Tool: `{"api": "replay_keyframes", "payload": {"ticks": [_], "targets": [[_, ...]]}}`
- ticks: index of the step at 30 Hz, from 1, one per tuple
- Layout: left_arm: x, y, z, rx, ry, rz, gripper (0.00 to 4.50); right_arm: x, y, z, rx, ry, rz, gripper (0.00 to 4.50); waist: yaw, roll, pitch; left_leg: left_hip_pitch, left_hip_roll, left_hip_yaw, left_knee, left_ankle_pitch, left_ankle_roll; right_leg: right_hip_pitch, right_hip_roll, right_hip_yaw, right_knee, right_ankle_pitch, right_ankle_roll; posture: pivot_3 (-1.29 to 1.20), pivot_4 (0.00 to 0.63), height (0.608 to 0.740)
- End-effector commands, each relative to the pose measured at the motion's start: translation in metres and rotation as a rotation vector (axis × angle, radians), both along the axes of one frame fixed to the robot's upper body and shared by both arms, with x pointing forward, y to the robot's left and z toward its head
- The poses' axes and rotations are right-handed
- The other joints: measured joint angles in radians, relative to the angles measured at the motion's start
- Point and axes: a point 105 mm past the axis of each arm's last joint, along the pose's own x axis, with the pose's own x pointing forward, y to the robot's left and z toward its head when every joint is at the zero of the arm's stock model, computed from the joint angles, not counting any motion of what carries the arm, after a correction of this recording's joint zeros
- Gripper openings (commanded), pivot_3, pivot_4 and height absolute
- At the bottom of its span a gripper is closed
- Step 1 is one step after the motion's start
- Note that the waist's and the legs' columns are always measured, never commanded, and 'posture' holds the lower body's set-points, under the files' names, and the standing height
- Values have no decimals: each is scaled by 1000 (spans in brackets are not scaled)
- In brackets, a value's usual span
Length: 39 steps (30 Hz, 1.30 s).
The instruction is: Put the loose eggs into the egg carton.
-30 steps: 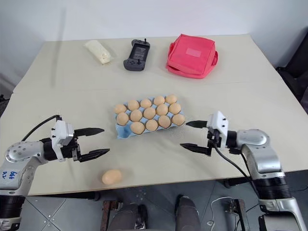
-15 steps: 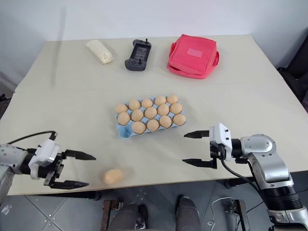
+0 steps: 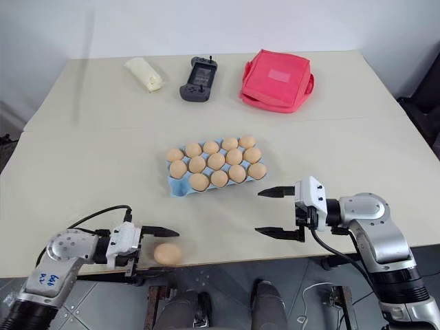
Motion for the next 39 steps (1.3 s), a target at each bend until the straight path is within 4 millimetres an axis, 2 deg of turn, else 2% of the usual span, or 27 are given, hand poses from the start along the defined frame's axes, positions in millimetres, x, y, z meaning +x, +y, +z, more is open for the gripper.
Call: {"api": "replay_keyframes", "payload": {"ticks": [1,4,6,9,12,15,19,24,25,28,29,33,39], "targets": [[10,3,4,-11,-64,52,2911,-3,5,7,32,-22,15,4500,1,0,0,0,0,0,0,0,0,0,0,0,0,0,0,0,150,740],[15,5,16,-88,-60,95,2023,-3,6,7,33,-20,12,4500,-1,0,0,0,0,0,0,1,0,0,0,0,0,1,-1,0,150,740],[19,8,29,-150,-43,134,1837,-2,6,6,31,-18,9,4500,-1,0,0,0,0,0,0,1,0,0,0,0,0,1,-1,0,150,740],[20,10,46,-195,-34,128,1837,-2,4,4,21,-15,2,4500,-1,0,0,0,0,0,0,1,0,0,0,0,0,1,-1,0,150,740],[40,5,73,-259,-87,172,1837,1,4,3,19,-15,-10,4500,6,0,0,0,0,0,0,1,1,0,0,0,1,1,-1,0,150,740],[65,-9,88,-270,-152,201,1837,2,7,2,25,-16,-16,4500,22,0,0,0,-1,0,1,3,1,1,0,0,1,3,0,0,150,740],[98,-25,95,-251,-201,251,1837,2,11,3,33,-17,-18,4500,23,0,0,-1,-2,1,1,4,3,2,0,0,-2,8,2,0,150,740],[108,-28,82,-209,-187,235,1837,2,15,6,50,-27,-27,4500,15,0,0,-2,-2,7,1,4,4,1,2,0,-6,10,3,0,150,740],[112,-25,81,-200,-207,259,2530,1,15,7,54,-29,-30,4500,16,0,0,-2,-2,8,1,3,4,1,3,0,-7,10,2,0,150,740],[112,-23,86,-200,-243,240,3384,-1,16,7,64,-19,-40,4500,21,0,0,-2,-1,8,1,3,3,0,3,-1,-7,10,2,0,150,740],[108,-23,92,-226,-231,220,3384,-2,16,7,63,-16,-40,4500,21,0,0,-2,-1,8,1,3,3,0,3,-1,-8,10,2,0,150,740],[94,-2,103,-219,-245,199,3384,-5,15,6,60,-8,-42,4500,21,-1,0,-3,1,8,1,2,4,0,2,-1,-9,10,3,0,150,740],[71,73,98,-121,-224,353,3384,6,8,8,76,-13,-97,4500,-2,-1,0,-1,3,10,0,1,4,0,2,-1,-9,10,3,0,150,740]]}}
